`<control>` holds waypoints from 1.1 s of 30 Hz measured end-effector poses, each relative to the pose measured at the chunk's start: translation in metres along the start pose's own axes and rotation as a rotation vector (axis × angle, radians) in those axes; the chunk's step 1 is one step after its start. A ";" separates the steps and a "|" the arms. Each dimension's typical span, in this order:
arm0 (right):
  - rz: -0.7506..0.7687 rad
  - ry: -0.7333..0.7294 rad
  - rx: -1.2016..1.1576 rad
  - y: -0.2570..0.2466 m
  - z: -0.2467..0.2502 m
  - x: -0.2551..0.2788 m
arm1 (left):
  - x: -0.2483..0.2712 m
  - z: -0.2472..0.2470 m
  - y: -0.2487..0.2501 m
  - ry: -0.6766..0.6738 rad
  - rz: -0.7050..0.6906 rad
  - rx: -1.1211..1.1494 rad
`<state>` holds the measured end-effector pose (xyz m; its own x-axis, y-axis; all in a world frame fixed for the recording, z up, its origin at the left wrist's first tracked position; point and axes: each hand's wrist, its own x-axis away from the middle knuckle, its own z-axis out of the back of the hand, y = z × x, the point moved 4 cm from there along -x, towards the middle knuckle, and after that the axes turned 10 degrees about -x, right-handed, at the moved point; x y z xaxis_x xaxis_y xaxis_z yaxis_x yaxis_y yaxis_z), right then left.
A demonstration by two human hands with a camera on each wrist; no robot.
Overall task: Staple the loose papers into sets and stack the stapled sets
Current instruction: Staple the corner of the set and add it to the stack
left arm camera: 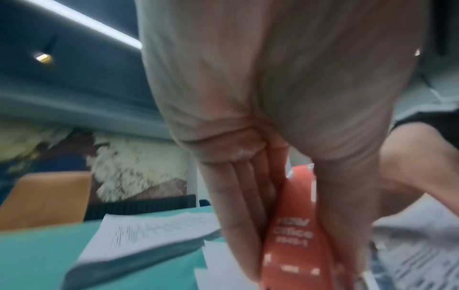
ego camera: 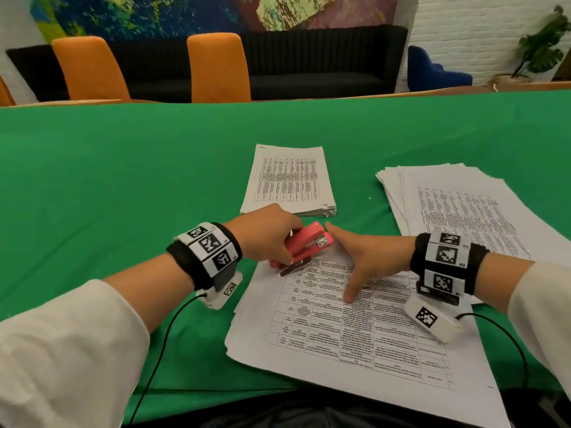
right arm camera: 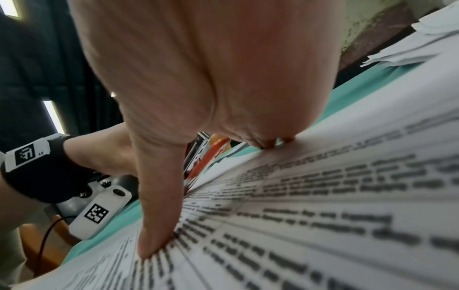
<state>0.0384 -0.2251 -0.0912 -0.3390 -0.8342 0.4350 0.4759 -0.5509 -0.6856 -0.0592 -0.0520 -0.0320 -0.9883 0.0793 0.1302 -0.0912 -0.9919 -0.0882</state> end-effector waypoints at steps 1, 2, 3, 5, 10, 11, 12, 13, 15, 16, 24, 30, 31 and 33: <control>-0.015 -0.011 -0.001 0.001 0.000 0.000 | -0.001 0.000 0.003 -0.010 -0.043 -0.036; -0.038 -0.021 0.011 0.004 0.000 0.000 | -0.002 0.000 0.007 -0.023 -0.091 -0.085; -0.056 -0.030 0.037 0.006 0.001 0.000 | -0.003 0.000 0.012 -0.033 -0.142 -0.141; -0.064 -0.043 0.087 0.008 0.002 0.001 | -0.004 -0.002 0.021 -0.058 -0.209 -0.240; -0.034 -0.082 0.116 -0.001 0.001 0.011 | -0.006 0.001 0.014 -0.104 -0.089 -0.339; -0.035 -0.084 0.122 -0.003 0.002 0.013 | -0.003 0.000 0.004 -0.119 -0.048 -0.350; -0.036 -0.087 0.127 -0.003 0.002 0.014 | 0.001 0.000 -0.007 -0.125 -0.030 -0.358; -0.039 -0.092 0.130 -0.003 0.001 0.015 | 0.005 -0.001 -0.017 -0.123 -0.028 -0.356; -0.044 -0.097 0.125 -0.002 0.002 0.014 | 0.013 -0.001 -0.034 -0.129 -0.018 -0.317; -0.043 -0.101 0.127 -0.001 0.002 0.014 | 0.016 -0.001 -0.038 -0.133 -0.001 -0.295; 0.025 -0.071 -0.079 0.006 0.002 0.013 | -0.005 0.005 0.007 0.012 -0.150 -0.129; -0.020 -0.068 0.027 0.009 0.005 0.009 | -0.007 -0.001 0.021 -0.035 -0.241 -0.285; -0.021 -0.070 0.038 0.008 0.005 0.009 | -0.007 0.000 0.022 -0.046 -0.253 -0.296; -0.011 -0.076 0.050 0.006 0.004 0.009 | -0.008 0.002 0.019 -0.056 -0.234 -0.284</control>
<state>0.0414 -0.2361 -0.0892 -0.2833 -0.8263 0.4867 0.5126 -0.5594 -0.6513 -0.0527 -0.0717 -0.0329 -0.9293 0.2869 0.2324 -0.3515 -0.8800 -0.3194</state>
